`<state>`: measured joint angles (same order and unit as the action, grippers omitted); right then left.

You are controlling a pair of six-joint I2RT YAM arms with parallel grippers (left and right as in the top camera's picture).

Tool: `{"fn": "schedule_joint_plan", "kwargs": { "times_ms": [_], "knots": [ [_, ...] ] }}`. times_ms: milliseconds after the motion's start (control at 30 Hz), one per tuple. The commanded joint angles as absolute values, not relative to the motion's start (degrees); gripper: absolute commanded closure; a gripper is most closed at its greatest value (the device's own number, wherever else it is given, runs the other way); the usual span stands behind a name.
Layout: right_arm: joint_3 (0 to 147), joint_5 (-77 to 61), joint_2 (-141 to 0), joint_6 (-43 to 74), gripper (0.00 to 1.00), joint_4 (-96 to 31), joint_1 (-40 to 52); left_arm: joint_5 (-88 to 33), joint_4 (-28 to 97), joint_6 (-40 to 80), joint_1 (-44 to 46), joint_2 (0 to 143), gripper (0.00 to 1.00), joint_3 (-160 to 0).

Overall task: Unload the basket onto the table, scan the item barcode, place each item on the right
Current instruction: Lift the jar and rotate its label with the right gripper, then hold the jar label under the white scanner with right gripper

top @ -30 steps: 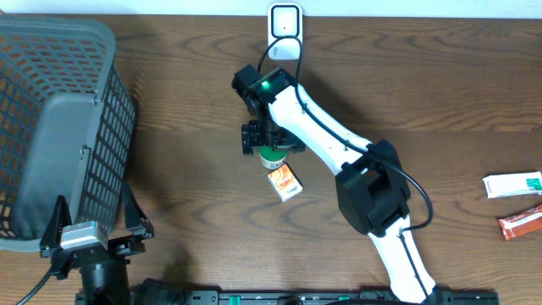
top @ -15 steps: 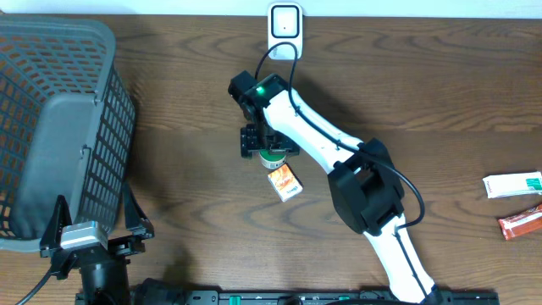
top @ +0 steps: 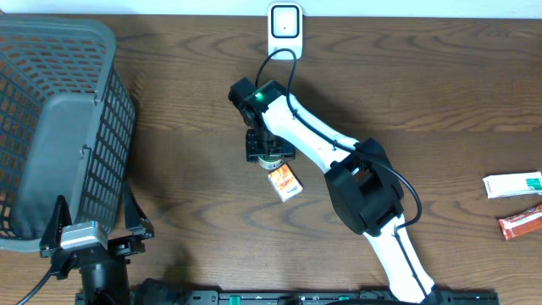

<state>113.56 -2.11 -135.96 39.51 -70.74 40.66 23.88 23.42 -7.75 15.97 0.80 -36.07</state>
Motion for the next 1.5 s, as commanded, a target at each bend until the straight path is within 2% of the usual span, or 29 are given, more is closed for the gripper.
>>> {"fn": "schedule_joint_plan", "kwargs": {
  "times_ms": [0, 233, 533, 767, 1000, 1100, 1467],
  "knots": [
    [112.99, -1.37, -136.09, 39.81, 0.42, -70.13, 40.42, 23.57, 23.31, -8.49, 16.21, 0.14, 0.09, -35.99],
    [112.81, -2.83, -136.07, 39.77, 0.48, -70.13, 40.29, 23.57, 23.31, -8.49, 16.21, 0.14, 0.09, -35.99],
    [119.35, -19.70, -135.63, 36.07, 0.55, -78.24, 35.05, 23.57, 23.33, -8.49, 16.21, 0.14, 0.09, -35.99],
    [125.19, -36.86, -135.63, 29.85, 0.49, -87.29, 27.11, 23.57, 23.35, -8.51, 16.21, 0.14, 0.09, -35.99],
    [125.14, -49.89, -135.66, 23.33, 0.50, -93.71, 17.30, 23.57, 23.35, -8.49, 16.21, 0.14, 0.09, -35.94],
    [125.14, -51.88, -135.66, 22.22, 0.46, -94.39, 13.98, 23.57, 23.46, -8.49, 16.21, 0.16, 0.09, -35.79],
    [125.08, -54.35, -135.66, 18.33, 0.47, -97.32, 7.20, 23.57, 23.62, -8.49, 16.21, 0.16, 0.09, -35.77]
  ]
}}
